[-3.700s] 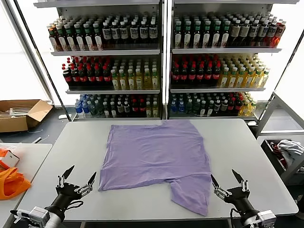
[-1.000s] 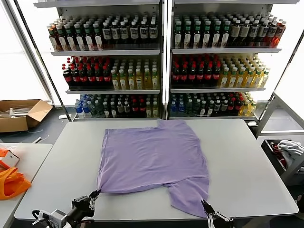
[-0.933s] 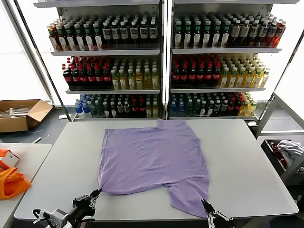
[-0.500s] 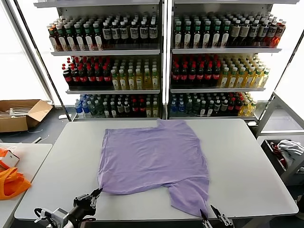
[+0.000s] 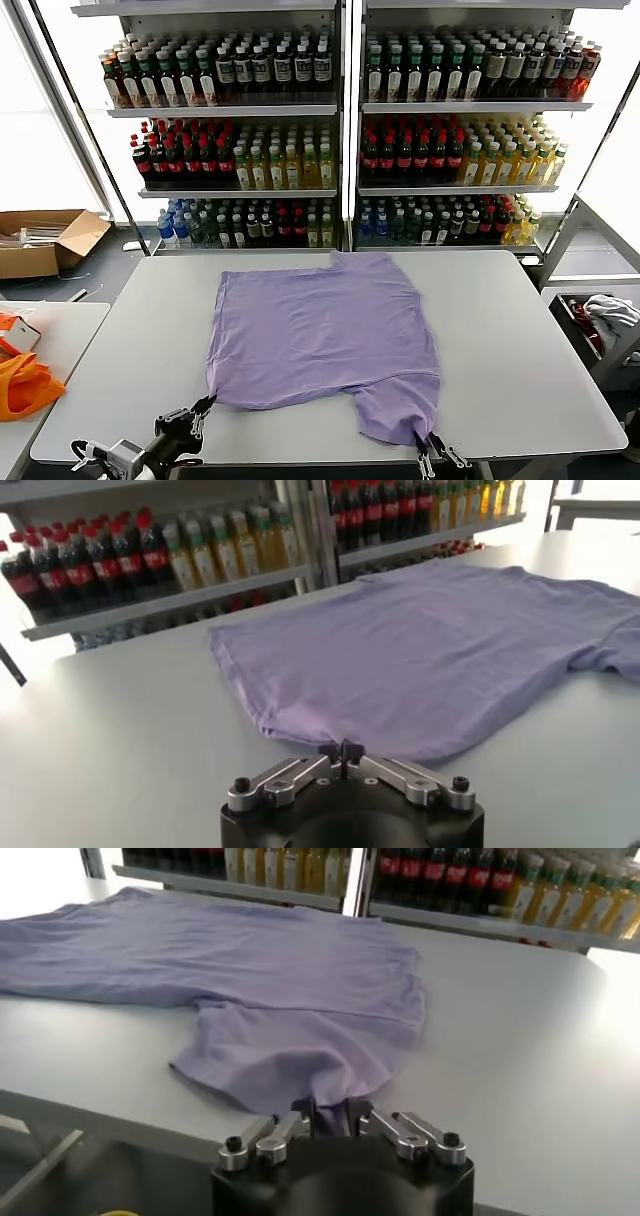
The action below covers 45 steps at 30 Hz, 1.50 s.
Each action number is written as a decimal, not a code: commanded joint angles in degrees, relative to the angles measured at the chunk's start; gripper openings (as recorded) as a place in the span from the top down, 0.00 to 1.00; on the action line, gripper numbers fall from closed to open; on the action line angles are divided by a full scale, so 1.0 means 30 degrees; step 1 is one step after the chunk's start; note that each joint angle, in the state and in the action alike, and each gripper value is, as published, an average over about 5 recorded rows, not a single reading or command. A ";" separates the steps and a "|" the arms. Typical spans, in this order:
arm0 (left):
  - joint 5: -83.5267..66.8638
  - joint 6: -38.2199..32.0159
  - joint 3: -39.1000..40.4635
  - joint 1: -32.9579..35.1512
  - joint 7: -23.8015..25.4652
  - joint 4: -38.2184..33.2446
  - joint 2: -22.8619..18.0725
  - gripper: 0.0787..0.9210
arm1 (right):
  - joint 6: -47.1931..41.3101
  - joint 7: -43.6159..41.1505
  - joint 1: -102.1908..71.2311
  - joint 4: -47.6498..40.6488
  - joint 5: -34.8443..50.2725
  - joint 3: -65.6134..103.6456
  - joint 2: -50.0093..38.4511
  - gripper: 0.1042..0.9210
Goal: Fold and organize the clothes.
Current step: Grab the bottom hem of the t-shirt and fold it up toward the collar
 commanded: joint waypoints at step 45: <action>-0.5888 0.2549 0.2280 -0.9684 0.1140 0.5762 0.3113 0.99 | 0.4421 0.1652 1.5694 -0.9486 0.3341 -0.2688 0.0200 1.00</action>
